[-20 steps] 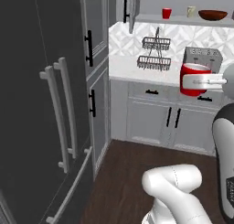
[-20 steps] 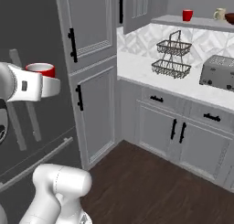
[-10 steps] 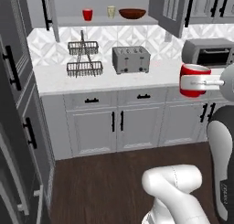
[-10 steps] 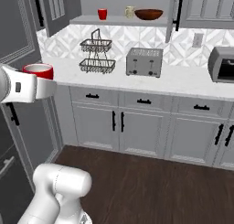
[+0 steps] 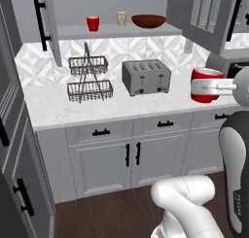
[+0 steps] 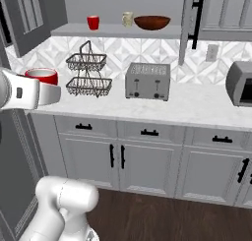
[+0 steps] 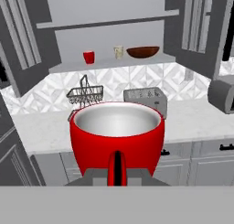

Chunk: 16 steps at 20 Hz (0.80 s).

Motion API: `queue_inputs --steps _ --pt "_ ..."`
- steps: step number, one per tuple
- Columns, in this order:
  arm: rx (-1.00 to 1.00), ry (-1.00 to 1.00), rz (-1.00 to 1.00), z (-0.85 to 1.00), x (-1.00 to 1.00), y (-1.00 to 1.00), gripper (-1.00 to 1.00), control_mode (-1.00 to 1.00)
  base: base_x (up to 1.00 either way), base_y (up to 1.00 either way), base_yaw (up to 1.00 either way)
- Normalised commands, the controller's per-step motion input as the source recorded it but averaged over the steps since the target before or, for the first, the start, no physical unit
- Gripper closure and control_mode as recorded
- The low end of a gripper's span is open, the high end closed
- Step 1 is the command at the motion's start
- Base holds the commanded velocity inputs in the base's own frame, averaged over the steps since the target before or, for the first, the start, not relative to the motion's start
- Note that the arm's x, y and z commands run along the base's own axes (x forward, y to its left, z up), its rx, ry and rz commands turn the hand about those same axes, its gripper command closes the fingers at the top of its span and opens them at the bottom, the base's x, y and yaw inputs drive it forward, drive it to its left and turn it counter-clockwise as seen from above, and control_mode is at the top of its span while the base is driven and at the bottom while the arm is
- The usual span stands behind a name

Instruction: Gather all objects into one cabinet and sort the glasses and bowls to opposite sides.

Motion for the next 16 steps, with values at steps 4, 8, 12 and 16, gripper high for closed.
queue_inputs --steps 4,8,12,16 --pt "0.00 0.00 0.00 0.00 0.00 0.00 1.00 1.00 0.99 0.53 -0.09" --pt "0.00 0.00 0.00 0.00 0.00 0.00 1.00 1.00 1.00 0.52 -0.10" --pt "0.00 0.00 0.00 0.00 0.00 0.00 1.00 1.00 0.93 0.40 -0.07" --pt "0.00 0.00 0.00 0.00 0.00 0.00 1.00 1.00 0.83 0.25 -0.03"
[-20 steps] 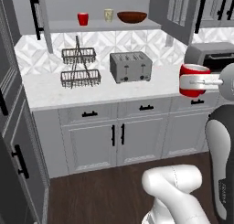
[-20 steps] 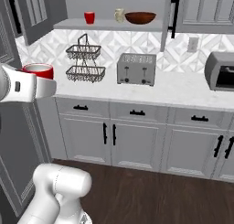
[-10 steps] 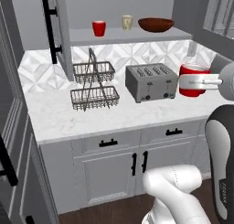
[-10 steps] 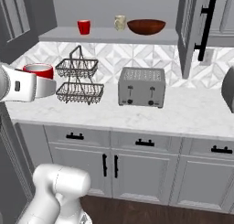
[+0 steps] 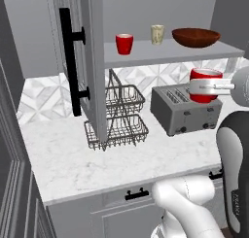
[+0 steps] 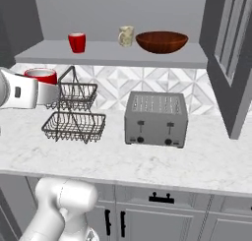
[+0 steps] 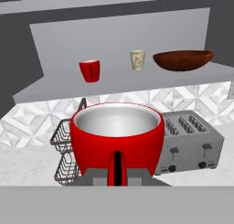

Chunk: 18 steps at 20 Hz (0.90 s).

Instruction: Gather all objects into one cabinet and sort the glasses and bowls to opposite sides.

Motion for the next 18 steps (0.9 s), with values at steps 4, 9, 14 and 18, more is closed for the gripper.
queue_inputs --steps 4,9,14,18 --pt "0.00 0.00 0.00 0.00 0.00 0.00 1.00 1.00 0.69 0.15 -0.01" --pt "0.00 0.00 0.00 0.00 0.00 0.00 1.00 1.00 0.14 0.28 0.05" --pt "0.00 0.00 0.00 0.00 0.00 0.00 1.00 1.00 0.10 0.05 0.21" --pt "0.00 0.00 0.00 0.00 0.00 0.00 1.00 1.00 0.19 0.00 0.23"
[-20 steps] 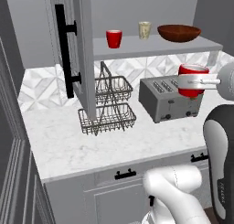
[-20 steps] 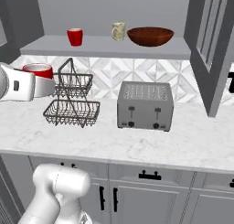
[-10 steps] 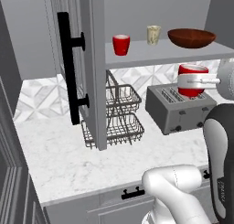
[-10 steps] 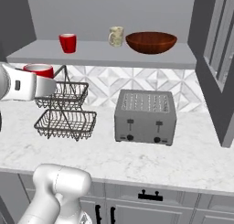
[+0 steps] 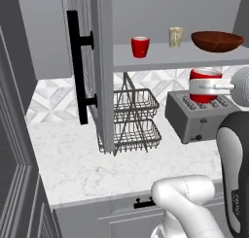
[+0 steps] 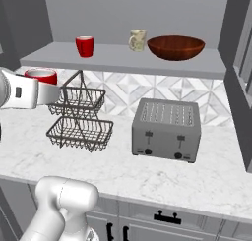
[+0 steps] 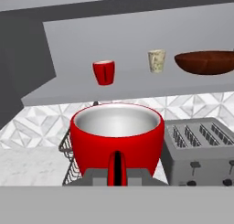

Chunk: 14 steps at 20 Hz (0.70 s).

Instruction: Gather all objects into one cabinet and sort the glasses and bowls to opposite sides.

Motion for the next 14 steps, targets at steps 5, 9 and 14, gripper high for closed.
queue_inputs --steps 5,9,14 --pt "0.00 0.00 0.00 0.00 0.00 0.00 1.00 1.00 0.20 0.02 0.17" --pt "0.00 0.00 0.08 0.00 0.04 0.16 1.00 -1.00 0.09 0.03 0.03" --pt "0.07 -0.08 0.32 0.01 0.37 0.24 1.00 -1.00 0.00 0.00 0.00"
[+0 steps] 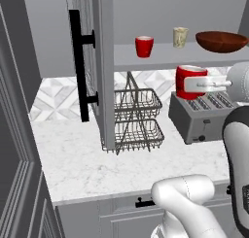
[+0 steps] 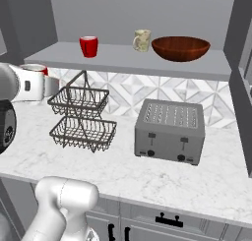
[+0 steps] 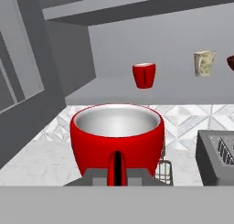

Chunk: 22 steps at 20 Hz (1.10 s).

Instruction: Gather all objects into one cabinet and sort the glasses and bowls to opposite sides.

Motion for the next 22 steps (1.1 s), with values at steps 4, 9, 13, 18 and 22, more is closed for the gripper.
queue_inputs --steps 4,9,13,18,22 --pt "0.03 0.01 0.10 0.14 0.69 0.60 1.00 -1.00 0.00 0.00 0.00" --pt "-0.03 0.05 -0.01 0.13 0.73 0.52 1.00 -1.00 0.00 0.00 0.00" --pt "0.00 0.00 0.00 0.26 0.76 0.02 1.00 -1.00 0.00 0.00 0.00" --pt "0.00 0.00 0.00 0.18 0.43 0.25 1.00 -1.00 0.00 0.00 0.00" --pt "-0.01 0.00 0.00 0.00 0.47 0.45 1.00 -1.00 0.00 0.00 0.00"
